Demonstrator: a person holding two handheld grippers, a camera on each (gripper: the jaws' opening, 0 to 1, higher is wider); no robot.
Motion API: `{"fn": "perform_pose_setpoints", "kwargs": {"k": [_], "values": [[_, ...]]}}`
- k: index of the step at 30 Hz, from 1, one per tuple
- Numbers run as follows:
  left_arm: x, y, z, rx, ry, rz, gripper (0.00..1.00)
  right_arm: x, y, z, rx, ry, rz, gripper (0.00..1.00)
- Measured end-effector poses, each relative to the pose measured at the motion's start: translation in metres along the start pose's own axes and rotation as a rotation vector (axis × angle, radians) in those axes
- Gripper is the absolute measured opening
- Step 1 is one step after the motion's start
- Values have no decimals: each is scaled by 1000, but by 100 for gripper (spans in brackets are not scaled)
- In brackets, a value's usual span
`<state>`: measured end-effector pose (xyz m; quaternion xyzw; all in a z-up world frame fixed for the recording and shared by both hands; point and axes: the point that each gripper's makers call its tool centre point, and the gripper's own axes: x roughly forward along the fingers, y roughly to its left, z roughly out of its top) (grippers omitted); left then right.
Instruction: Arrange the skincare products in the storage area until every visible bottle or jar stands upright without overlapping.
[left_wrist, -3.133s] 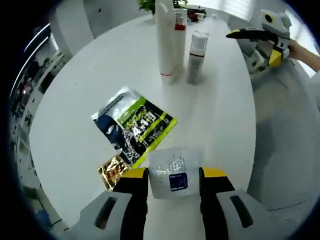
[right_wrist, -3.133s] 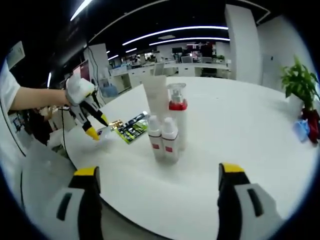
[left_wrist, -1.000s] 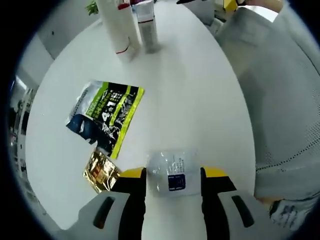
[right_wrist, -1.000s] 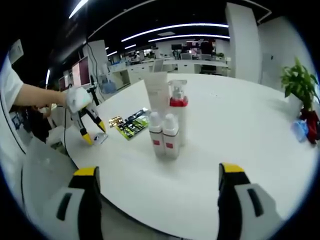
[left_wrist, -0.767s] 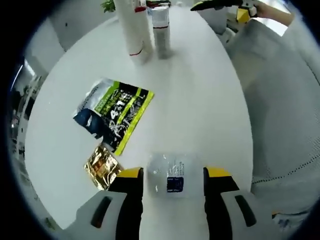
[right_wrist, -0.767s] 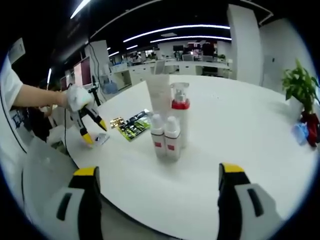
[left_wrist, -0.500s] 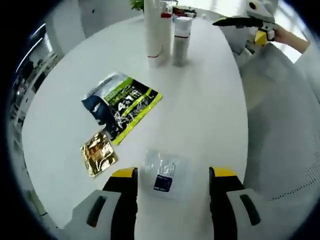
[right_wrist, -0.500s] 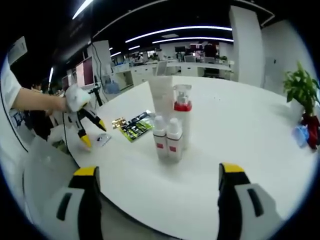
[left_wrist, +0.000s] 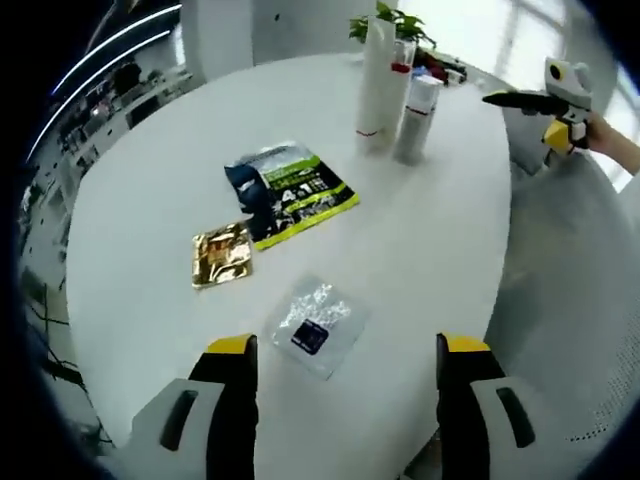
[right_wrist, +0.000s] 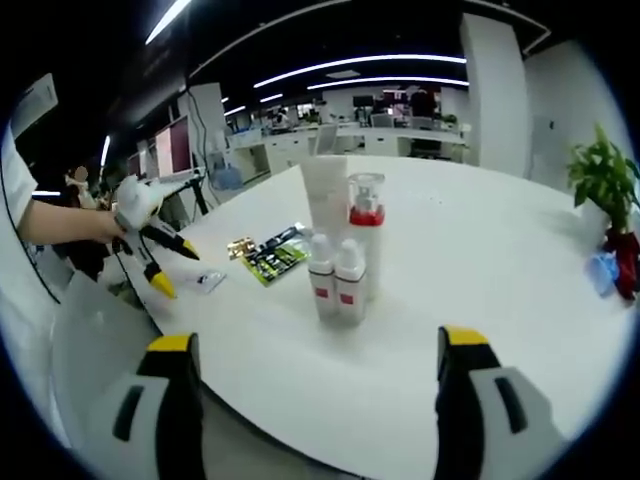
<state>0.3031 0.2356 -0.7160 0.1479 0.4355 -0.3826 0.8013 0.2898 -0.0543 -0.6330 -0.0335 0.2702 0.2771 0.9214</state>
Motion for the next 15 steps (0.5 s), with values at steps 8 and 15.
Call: {"fn": "perform_pose_setpoints", "kwargs": {"k": [8,15], "values": [[-16,4,-5,-107,-60,97,78,-1,3,1,-9,1,11,99],[-30,8,-4,-168,-104,155,86,-2,5,0,-16,3,19,99]]}}
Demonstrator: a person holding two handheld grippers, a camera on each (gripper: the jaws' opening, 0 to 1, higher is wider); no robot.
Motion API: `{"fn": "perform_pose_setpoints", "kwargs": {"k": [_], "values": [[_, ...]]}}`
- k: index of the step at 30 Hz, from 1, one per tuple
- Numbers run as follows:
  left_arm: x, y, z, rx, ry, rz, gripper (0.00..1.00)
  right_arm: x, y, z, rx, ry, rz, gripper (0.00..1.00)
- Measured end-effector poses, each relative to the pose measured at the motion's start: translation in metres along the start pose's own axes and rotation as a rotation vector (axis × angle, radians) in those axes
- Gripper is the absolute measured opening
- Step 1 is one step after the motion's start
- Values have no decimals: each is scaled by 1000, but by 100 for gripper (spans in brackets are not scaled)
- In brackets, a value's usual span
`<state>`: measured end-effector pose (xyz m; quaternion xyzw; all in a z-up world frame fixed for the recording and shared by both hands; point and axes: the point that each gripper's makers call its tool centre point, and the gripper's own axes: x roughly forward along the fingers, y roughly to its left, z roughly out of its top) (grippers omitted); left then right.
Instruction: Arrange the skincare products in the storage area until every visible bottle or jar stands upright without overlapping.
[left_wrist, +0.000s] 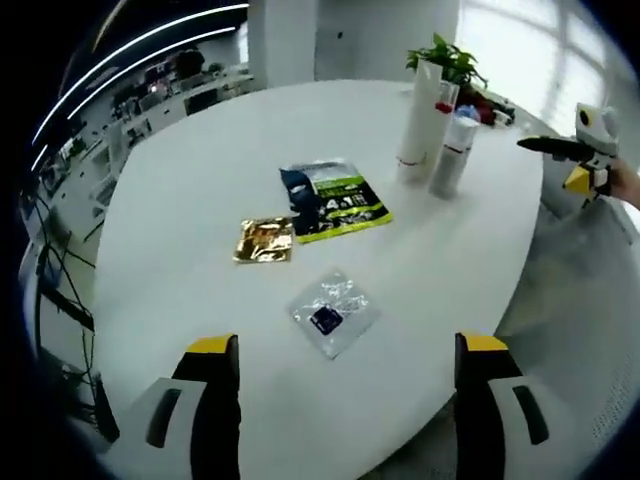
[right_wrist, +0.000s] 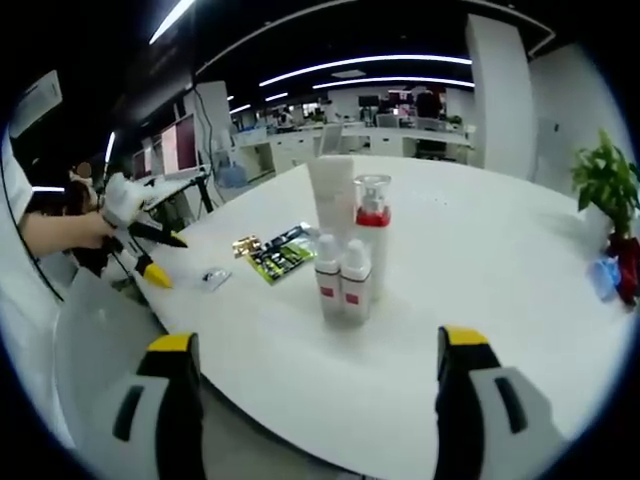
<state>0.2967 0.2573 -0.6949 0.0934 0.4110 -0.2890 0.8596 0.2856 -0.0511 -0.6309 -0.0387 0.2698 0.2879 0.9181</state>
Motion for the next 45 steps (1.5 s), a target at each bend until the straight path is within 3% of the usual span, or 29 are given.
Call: {"fn": "perform_pose_setpoints", "kwargs": {"k": [5,13,23,45], "values": [[-12,3,12,-87,-75,40,88,-2,0,0,0,-2,5,99],[-31,1,23,-148,-159,79,94,-6,-2,3,6,-14,10,99],[-42,3,27,-153,-186,104,97,-11,-4,4,14,-26,13,99],[-29,-7,36,-161,-169,99,97,-15,-9,-1,32,-33,2,99]]}}
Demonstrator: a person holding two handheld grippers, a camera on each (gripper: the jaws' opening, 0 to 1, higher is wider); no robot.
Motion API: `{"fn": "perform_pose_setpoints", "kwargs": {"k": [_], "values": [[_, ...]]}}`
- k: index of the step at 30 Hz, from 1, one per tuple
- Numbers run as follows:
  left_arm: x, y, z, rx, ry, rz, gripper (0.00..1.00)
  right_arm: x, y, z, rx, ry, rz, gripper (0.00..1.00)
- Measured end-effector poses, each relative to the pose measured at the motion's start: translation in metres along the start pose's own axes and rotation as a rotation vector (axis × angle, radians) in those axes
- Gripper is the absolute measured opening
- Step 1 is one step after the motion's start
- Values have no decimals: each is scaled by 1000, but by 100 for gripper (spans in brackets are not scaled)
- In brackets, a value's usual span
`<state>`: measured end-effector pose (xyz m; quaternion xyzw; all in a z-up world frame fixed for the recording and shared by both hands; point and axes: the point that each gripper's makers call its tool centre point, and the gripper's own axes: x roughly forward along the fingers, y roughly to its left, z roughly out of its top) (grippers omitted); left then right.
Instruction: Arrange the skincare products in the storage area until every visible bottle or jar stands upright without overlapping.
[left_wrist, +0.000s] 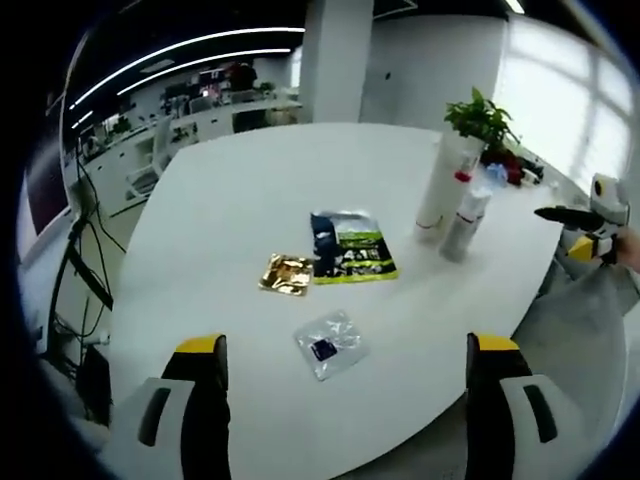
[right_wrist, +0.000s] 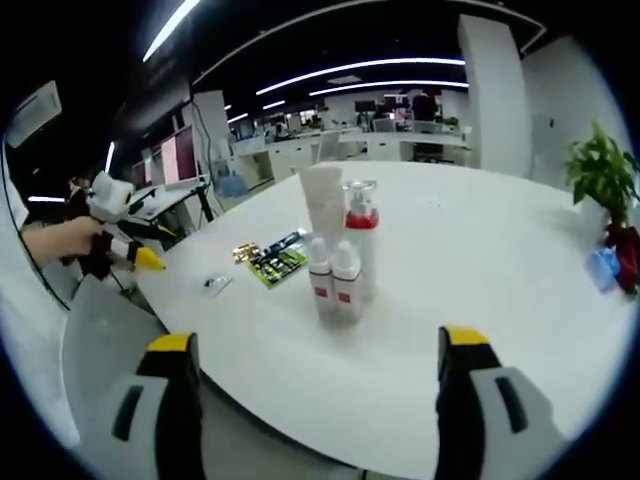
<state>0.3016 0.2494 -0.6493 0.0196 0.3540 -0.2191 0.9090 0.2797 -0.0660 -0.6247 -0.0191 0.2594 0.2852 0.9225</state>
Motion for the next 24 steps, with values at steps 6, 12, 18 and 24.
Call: {"fn": "perform_pose_setpoints", "kwargs": {"k": [6,12,18,24], "values": [[15,-10,6,3,20,-13,97,1,-1,-1,9,0,-2,99],[32,-21,10,20,39,-31,97,1,-4,-2,18,-3,-11,99],[48,-27,13,37,65,-46,97,-2,-10,-4,28,-1,-29,99],[59,-32,15,55,88,-58,97,-2,-12,-8,40,3,-42,99]]}}
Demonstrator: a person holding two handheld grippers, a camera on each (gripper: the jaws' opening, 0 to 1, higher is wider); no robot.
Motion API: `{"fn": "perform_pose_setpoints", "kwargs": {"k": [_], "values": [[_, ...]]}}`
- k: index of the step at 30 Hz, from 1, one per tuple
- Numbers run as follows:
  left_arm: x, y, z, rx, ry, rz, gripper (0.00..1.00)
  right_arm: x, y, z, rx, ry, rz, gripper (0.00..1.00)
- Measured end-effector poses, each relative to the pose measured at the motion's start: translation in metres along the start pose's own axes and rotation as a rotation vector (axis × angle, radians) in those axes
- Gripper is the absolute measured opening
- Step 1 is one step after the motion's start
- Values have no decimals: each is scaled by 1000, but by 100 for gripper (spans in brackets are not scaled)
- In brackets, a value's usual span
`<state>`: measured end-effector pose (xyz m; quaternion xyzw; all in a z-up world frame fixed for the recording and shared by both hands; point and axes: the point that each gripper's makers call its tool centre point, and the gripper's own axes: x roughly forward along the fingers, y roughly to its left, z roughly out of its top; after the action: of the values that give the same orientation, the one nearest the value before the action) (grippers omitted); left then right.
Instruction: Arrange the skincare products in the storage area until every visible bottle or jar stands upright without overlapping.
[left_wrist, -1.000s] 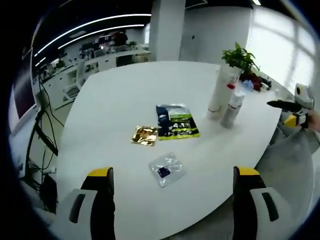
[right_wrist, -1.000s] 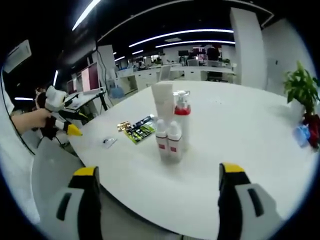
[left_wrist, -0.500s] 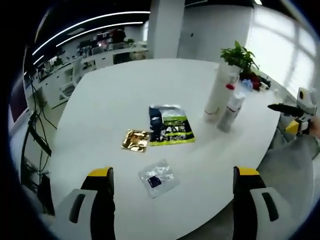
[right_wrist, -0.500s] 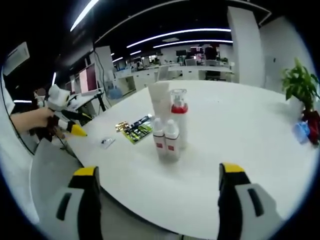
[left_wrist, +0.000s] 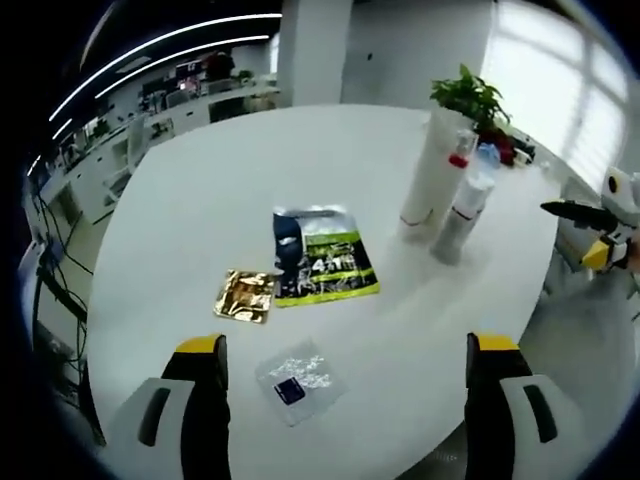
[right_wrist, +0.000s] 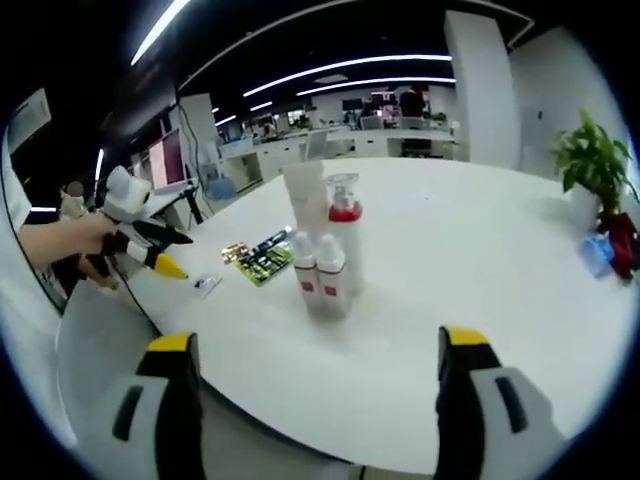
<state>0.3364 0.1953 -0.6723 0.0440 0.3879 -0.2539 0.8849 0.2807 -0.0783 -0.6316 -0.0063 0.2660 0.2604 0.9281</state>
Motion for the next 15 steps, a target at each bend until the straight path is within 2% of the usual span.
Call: {"fn": "perform_pose_setpoints", "kwargs": {"k": [8,15], "values": [[20,2,7,24,36,11,97,3,-1,-5,19,6,-11,99],[42,0,21,61,61,6,97,4,-4,-8,37,13,-27,99]]}}
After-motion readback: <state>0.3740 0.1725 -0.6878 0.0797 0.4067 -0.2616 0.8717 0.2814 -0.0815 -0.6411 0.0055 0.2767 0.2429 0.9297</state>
